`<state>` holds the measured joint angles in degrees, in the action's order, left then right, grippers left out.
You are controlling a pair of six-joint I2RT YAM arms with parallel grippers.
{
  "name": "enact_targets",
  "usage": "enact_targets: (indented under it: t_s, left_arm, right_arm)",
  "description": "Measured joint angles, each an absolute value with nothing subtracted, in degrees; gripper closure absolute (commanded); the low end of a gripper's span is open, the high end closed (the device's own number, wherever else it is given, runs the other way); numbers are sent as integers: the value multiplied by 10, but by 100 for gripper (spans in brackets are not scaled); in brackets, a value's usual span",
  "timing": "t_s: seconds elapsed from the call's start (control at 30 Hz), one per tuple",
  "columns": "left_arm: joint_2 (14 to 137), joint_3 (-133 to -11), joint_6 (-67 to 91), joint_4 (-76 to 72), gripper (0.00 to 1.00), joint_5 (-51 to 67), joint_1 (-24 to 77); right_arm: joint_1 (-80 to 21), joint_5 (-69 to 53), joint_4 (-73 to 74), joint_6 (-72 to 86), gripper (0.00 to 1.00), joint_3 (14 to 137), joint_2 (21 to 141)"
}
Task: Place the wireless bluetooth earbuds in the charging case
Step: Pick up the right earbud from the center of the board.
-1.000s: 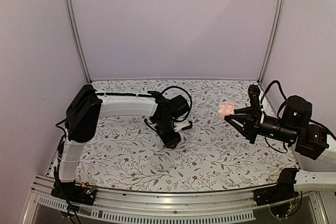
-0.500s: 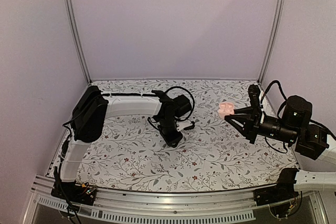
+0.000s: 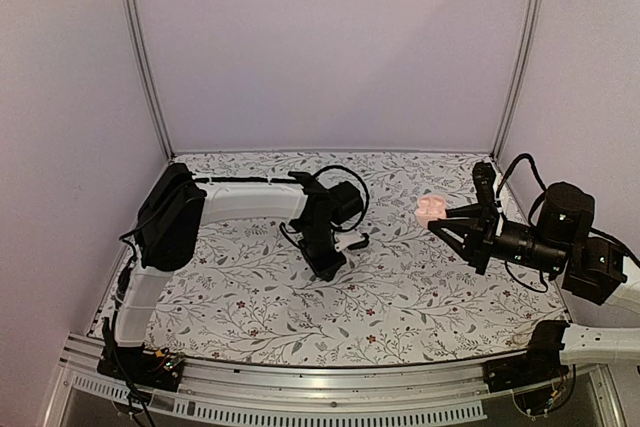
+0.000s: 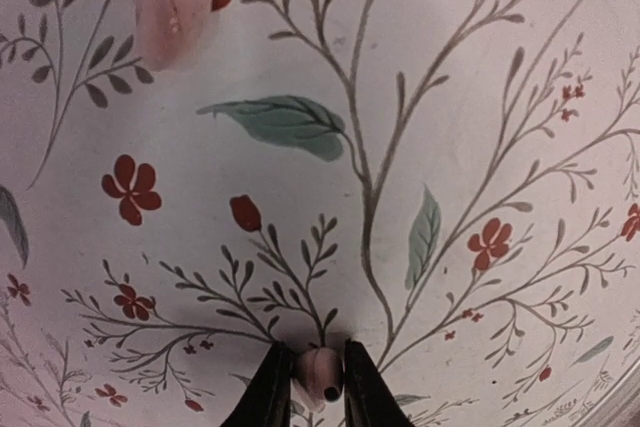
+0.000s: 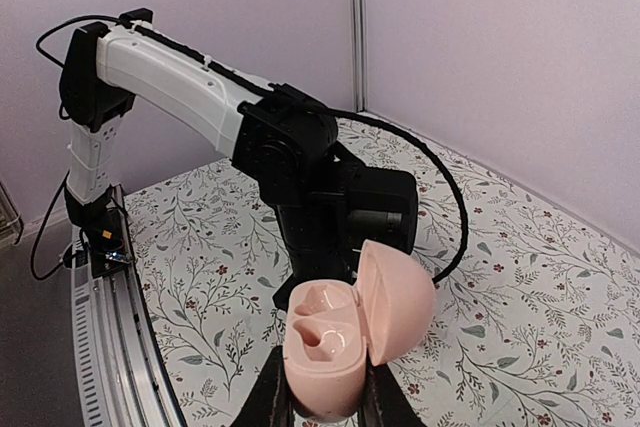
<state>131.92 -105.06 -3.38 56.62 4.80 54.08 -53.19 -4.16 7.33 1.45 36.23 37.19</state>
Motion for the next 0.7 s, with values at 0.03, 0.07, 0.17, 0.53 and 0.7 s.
enact_targets:
  t_s: [0.03,0.07,0.17,0.53,0.7]
  left_arm:
    - [1319,-1051,-33,566,84,49,540]
    - [1319,-1051,-34,566,85,50,540]
    - [1319,-1051,-33,564,88,54,539]
    - [1266,-985,-26,502,90,60,528]
    - [1156,-922,-16,427,90,62,523]
  right_arm:
    - [-532,-42,74,15,99,362,372]
    - [-532,-42,74,15,99,362,372]
    - [-532,-42,74,15,99,362,372]
    - [-532,-42,64,15,99,362,385]
    - [-532,-53,36,11,100,362,406]
